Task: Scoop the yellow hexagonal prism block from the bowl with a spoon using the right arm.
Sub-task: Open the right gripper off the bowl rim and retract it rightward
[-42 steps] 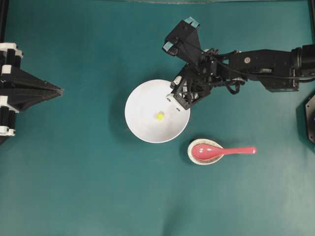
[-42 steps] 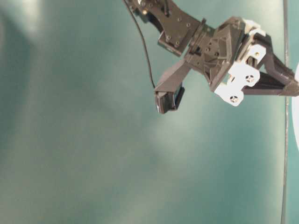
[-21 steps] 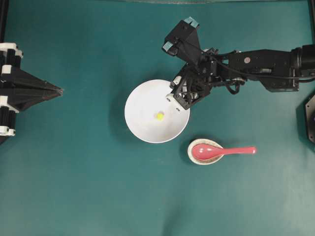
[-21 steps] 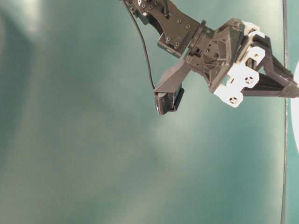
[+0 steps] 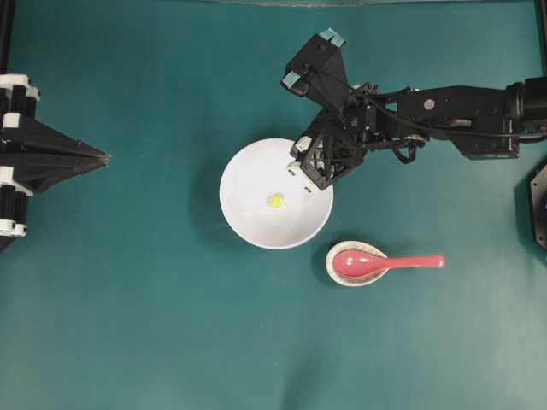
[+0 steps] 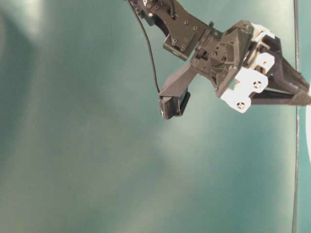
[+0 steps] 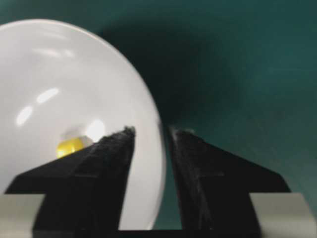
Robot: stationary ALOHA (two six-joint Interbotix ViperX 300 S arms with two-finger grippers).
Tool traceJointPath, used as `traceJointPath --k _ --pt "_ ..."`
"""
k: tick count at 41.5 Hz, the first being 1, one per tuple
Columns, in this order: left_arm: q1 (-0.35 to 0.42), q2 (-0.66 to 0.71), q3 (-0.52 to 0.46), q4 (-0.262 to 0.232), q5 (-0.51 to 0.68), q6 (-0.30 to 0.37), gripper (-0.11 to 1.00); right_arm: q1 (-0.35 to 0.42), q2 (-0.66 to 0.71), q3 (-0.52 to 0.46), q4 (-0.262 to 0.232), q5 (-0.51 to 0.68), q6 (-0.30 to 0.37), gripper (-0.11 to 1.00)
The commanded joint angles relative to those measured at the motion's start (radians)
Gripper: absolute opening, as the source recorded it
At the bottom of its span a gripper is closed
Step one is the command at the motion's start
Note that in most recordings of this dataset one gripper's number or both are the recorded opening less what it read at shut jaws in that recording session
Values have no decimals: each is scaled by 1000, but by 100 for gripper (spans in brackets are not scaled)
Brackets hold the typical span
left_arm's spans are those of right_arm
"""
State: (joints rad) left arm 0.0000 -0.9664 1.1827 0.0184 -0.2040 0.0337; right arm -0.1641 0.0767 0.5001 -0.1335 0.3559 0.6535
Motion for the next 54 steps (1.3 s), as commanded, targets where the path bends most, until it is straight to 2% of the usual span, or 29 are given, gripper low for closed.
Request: traceJointPath --k 1,9,17,23,34,42,51,54 --pt "2 9 -12 3 -9 -2 0 0 -15 -14 -6 -14 -3 42" --pt "0 9 -14 3 -5 -2 0 0 -18 -14 -21 -26 -8 42" --pt "0 9 -12 3 -3 -2 0 3 -84 12 -66 -32 -37 42" --pt "0 9 -12 3 -3 -2 0 20 -183 109 -83 -123 -52 42" --pt "0 8 -12 3 -6 -2 0 72 -411 373 -101 -408 -60 42" --pt "0 11 -12 3 -5 -2 0 114 -548 528 -169 -554 -61 42" --pt "2 11 -12 3 -3 -2 0 153 -589 621 -258 -670 -78 42" --pt "0 11 -12 3 -3 -2 0 156 -588 644 -273 -703 -91 42"
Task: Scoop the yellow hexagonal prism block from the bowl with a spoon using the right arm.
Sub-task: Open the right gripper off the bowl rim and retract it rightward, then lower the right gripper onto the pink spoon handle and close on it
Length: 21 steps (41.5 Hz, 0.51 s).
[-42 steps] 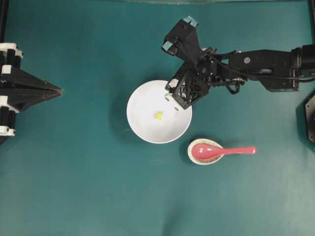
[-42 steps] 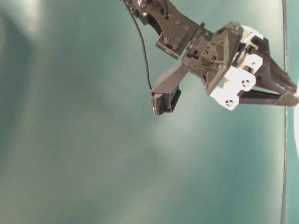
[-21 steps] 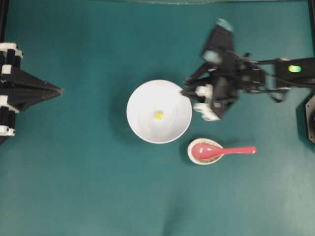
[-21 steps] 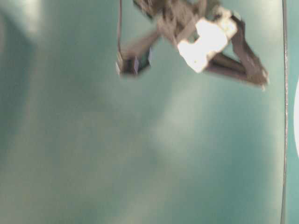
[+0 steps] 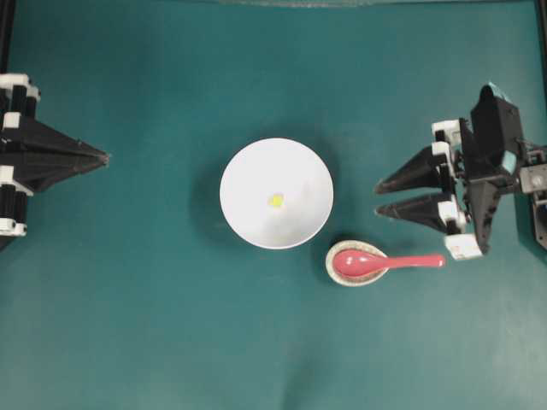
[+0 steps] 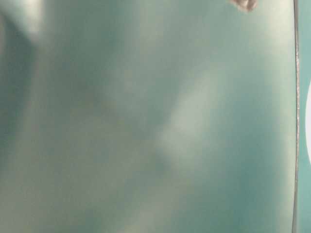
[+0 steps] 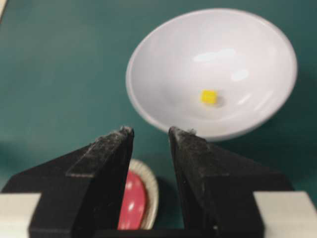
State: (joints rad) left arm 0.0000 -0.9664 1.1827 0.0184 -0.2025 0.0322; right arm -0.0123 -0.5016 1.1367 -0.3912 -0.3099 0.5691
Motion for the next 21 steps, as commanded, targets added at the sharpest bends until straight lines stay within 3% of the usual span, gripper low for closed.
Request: traceJointPath --k 1,9,21 --pt "0 11 -12 3 -5 0 0 6 -8 17 -20 -54 -11 42" --pt "0 11 -12 3 -5 0 0 6 -8 92 -17 -169 -44 42" --pt "0 14 -11 3 5 0 0 6 18 225 37 -453 -67 40"
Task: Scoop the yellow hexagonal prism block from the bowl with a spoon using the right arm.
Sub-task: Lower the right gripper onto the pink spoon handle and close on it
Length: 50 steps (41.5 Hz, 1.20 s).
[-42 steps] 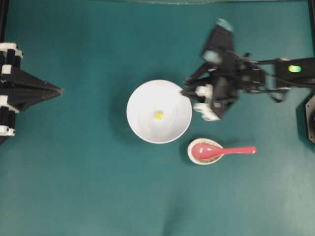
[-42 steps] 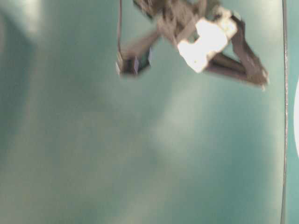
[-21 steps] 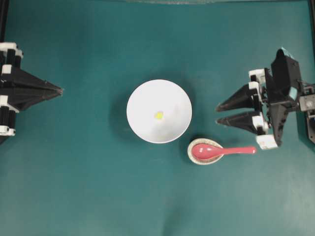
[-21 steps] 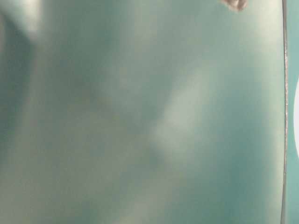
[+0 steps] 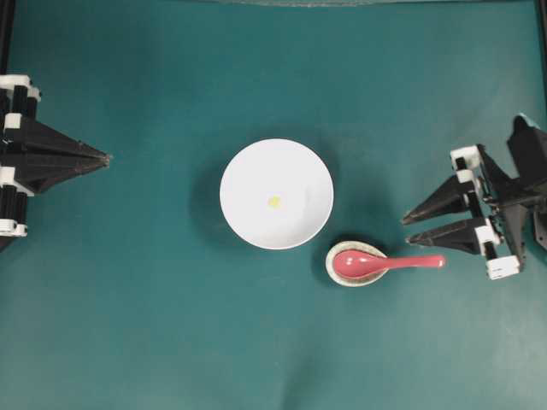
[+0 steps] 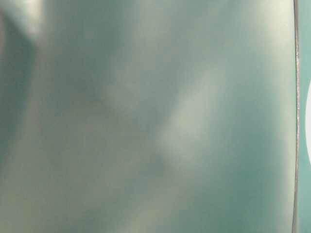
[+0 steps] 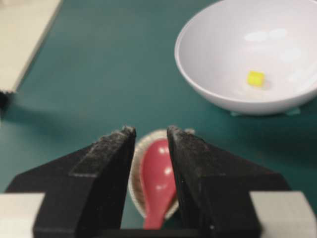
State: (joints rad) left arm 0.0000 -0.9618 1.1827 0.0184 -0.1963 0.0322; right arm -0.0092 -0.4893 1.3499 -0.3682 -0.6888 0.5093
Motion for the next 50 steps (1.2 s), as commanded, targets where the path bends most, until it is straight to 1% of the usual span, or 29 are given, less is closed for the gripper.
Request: traceJointPath --k 1,7,13,18,20,22,24,25,26,28,30,35,41,44,47,50 --pt "0 11 -11 3 0 0 0 3 12 25 21 -104 -15 40" --pt "0 9 -11 3 6 0 0 21 71 71 100 -253 -80 40" --pt "2 9 -11 3 11 0 0 87 161 84 198 -356 -152 40" --pt "2 11 -11 3 11 -2 0 155 249 83 313 -411 -216 40" --pt "0 9 -9 3 11 -2 0 178 276 81 350 -430 -238 40" --pt "0 9 -9 3 12 -2 0 212 310 80 399 -460 -262 40" --pt "0 9 -9 3 12 -2 0 256 348 80 462 -502 -290 39" --pt "0 9 -9 3 14 -2 0 272 360 80 482 -515 -299 40" --pt "0 9 -8 3 14 -2 0 296 377 80 514 -537 -311 40" --pt "2 11 -8 3 14 -2 0 328 397 80 558 -563 -327 39" --pt "0 9 -8 3 17 -2 0 373 425 78 621 -591 -347 40" --pt "0 9 -6 3 18 -2 0 457 482 63 727 -626 -393 39" --pt "2 9 -6 3 20 -2 0 523 545 43 811 -634 -423 40" --pt "0 9 -6 3 20 -2 0 538 572 37 844 -634 -428 40" --pt "0 9 -5 3 20 -2 0 551 592 35 862 -634 -430 40" --pt "2 9 -5 3 20 -2 0 560 603 35 865 -634 -428 40"
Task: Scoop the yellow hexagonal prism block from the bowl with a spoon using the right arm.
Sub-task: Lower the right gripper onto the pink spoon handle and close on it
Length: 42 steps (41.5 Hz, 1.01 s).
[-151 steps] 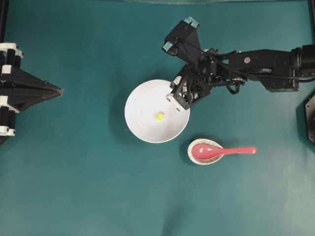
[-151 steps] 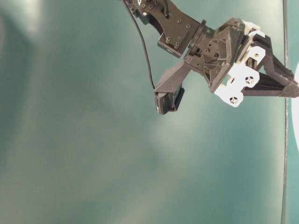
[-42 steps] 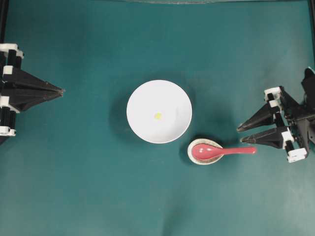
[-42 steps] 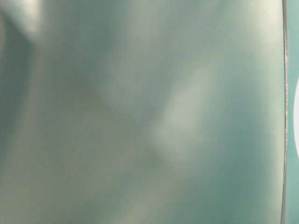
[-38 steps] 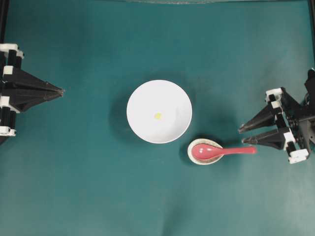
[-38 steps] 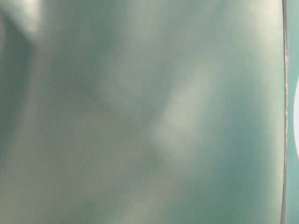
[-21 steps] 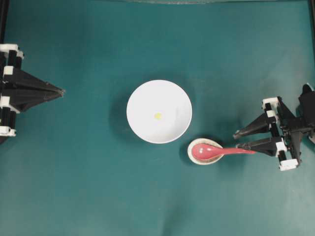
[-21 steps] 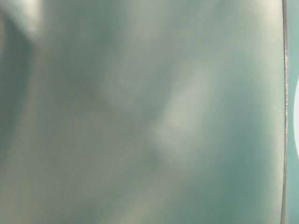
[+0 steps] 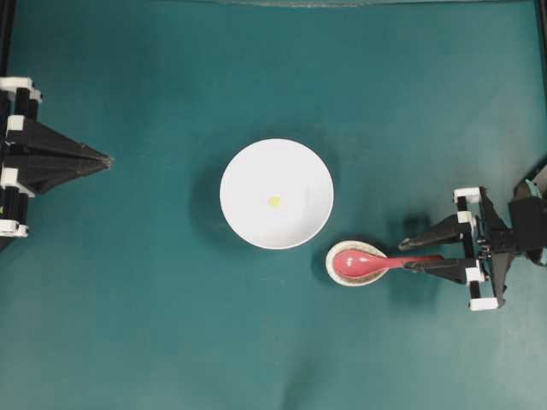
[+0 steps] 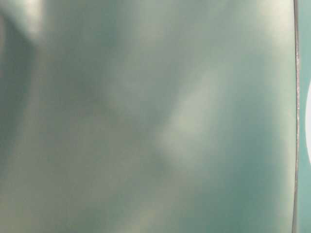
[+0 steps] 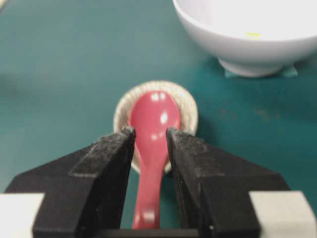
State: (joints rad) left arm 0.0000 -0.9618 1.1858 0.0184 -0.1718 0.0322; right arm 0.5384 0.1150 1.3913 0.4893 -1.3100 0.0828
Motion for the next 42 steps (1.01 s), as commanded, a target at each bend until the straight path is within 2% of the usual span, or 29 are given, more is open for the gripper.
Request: traceJointPath --k 1,31,42 --pt "2 9 -8 3 -5 -2 0 17 0 -5 9 -12 -3 40" --pt "2 9 -6 3 -5 -2 0 23 29 -26 6 69 -3 40" --pt "2 9 -6 3 -5 -2 0 23 55 -48 25 112 -3 40"
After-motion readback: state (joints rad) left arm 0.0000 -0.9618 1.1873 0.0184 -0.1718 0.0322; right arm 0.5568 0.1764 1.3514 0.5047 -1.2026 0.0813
